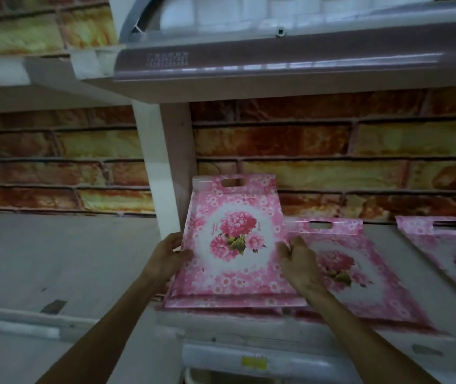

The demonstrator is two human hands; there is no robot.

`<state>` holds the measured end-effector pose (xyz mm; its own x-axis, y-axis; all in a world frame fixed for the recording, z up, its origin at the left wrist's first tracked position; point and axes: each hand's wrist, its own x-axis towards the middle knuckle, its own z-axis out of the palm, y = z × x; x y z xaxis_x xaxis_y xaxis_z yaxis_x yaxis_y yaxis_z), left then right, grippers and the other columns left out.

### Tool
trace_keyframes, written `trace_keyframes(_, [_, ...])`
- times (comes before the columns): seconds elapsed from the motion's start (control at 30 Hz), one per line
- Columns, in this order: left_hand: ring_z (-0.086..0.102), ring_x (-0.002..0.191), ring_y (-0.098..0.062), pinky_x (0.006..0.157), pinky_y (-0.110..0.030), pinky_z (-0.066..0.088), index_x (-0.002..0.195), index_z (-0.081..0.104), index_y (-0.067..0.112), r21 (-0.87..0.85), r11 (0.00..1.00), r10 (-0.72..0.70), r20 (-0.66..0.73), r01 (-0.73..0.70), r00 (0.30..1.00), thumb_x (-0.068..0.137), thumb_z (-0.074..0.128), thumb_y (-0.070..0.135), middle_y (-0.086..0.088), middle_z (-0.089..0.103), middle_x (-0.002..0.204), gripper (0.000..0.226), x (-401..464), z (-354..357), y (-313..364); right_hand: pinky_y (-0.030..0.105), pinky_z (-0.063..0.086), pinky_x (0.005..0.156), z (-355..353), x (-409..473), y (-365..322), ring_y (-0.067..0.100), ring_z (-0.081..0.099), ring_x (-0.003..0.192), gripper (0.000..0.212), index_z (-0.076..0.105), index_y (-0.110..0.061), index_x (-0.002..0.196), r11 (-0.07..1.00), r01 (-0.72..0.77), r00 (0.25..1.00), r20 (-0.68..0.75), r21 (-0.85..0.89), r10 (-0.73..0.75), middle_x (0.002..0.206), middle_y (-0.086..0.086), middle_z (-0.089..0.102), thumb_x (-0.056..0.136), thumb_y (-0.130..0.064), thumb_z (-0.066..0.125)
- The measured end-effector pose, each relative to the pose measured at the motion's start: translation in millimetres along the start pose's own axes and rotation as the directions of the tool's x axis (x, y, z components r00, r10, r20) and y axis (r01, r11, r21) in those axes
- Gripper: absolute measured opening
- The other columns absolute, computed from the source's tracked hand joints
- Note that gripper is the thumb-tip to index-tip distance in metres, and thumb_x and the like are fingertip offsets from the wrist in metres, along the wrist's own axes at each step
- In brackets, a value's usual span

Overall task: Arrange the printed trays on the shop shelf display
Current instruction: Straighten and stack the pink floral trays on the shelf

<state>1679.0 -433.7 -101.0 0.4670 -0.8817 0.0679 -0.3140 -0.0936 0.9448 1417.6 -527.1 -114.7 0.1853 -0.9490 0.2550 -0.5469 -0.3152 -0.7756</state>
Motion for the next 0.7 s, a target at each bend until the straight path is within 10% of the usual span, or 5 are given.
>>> trace_keyframes(0.27, [0.068,0.096,-0.028,0.087,-0.05,0.056,0.119,0.062,0.011,0.203,0.979,-0.01,0.02,0.006,1.0,0.066,0.058,0.025,-0.008,0.069,0.114,0.055,11.1,-11.9,-17.9,0.025,0.041,0.056,12.4,-1.6,-3.7,0.02,0.053,0.059,0.044,0.048,0.002,0.125,0.931,0.034,0.997,0.083,-0.363,-0.004,0.076,0.002,0.053,0.102,-0.034,0.037])
trace_keyframes(0.7, [0.063,0.097,-0.028,0.087,-0.031,0.049,0.125,0.063,0.007,0.469,0.883,-0.04,0.021,0.026,0.999,0.088,0.06,0.007,-0.013,0.067,0.11,0.037,13.9,-2.7,-33.1,0.029,0.056,0.061,22.7,-6.1,5.6,0.017,0.055,0.056,0.043,0.064,-0.007,0.104,0.78,0.121,0.982,0.187,-0.614,-0.006,0.069,-0.002,0.054,0.101,-0.039,0.036])
